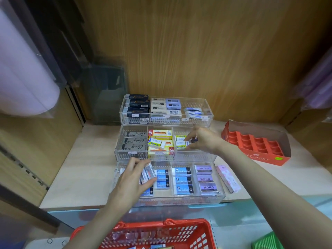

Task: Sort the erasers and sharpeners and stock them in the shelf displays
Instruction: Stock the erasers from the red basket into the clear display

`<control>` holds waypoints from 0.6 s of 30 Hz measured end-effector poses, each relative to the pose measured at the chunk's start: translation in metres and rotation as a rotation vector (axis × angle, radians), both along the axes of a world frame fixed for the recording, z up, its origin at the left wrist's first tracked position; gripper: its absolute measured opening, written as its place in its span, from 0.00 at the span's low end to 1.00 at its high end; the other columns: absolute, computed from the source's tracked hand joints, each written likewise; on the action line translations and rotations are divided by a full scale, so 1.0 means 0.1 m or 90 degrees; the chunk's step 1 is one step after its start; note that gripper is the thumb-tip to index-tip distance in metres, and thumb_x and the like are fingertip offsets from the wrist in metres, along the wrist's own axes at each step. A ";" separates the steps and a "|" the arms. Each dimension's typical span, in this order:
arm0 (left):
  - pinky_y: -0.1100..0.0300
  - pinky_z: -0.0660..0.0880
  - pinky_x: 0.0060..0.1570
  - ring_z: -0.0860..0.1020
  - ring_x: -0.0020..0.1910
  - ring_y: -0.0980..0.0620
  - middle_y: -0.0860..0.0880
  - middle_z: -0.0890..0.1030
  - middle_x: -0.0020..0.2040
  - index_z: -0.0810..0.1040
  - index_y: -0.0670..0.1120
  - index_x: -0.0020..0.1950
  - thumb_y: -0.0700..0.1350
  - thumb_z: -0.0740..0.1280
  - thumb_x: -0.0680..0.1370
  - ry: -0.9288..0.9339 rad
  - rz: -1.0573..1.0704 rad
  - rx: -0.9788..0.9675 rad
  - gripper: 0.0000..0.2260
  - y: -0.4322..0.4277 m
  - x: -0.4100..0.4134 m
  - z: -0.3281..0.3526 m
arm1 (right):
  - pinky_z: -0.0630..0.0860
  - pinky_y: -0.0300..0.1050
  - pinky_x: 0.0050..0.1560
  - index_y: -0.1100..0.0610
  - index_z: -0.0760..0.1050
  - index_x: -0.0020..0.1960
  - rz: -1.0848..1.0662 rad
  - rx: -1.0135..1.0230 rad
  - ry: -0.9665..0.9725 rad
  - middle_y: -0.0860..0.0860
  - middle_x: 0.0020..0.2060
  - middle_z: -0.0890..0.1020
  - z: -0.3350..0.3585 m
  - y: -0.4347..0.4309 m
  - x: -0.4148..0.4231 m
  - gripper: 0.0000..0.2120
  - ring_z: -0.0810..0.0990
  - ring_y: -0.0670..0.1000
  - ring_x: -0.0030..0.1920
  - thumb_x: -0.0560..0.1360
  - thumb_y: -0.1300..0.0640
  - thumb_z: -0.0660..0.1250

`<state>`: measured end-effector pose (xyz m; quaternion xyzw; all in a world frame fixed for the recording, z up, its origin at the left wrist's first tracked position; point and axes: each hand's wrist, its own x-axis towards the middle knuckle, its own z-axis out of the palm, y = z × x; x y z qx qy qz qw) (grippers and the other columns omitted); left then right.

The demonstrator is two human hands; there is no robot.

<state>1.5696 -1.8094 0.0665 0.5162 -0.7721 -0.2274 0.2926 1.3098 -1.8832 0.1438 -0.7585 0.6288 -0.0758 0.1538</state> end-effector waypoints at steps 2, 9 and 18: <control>0.63 0.69 0.50 0.73 0.47 0.57 0.56 0.66 0.52 0.69 0.51 0.69 0.52 0.70 0.74 0.000 -0.001 0.001 0.25 -0.01 0.00 -0.01 | 0.73 0.45 0.50 0.57 0.80 0.57 0.004 -0.012 -0.031 0.50 0.45 0.77 -0.04 0.02 -0.03 0.18 0.75 0.49 0.46 0.70 0.51 0.74; 0.65 0.68 0.48 0.73 0.45 0.59 0.56 0.65 0.52 0.69 0.52 0.69 0.53 0.69 0.74 0.002 -0.005 0.001 0.24 -0.01 0.00 0.00 | 0.70 0.30 0.35 0.58 0.72 0.49 -0.126 -0.019 -0.366 0.51 0.36 0.74 0.00 0.09 -0.08 0.10 0.73 0.46 0.36 0.73 0.69 0.67; 0.61 0.71 0.50 0.74 0.45 0.55 0.57 0.65 0.51 0.69 0.52 0.69 0.52 0.70 0.74 -0.005 -0.004 0.002 0.25 -0.01 0.01 -0.02 | 0.74 0.36 0.36 0.62 0.73 0.51 -0.173 0.073 -0.539 0.51 0.36 0.76 -0.02 0.11 0.02 0.08 0.75 0.47 0.36 0.73 0.68 0.68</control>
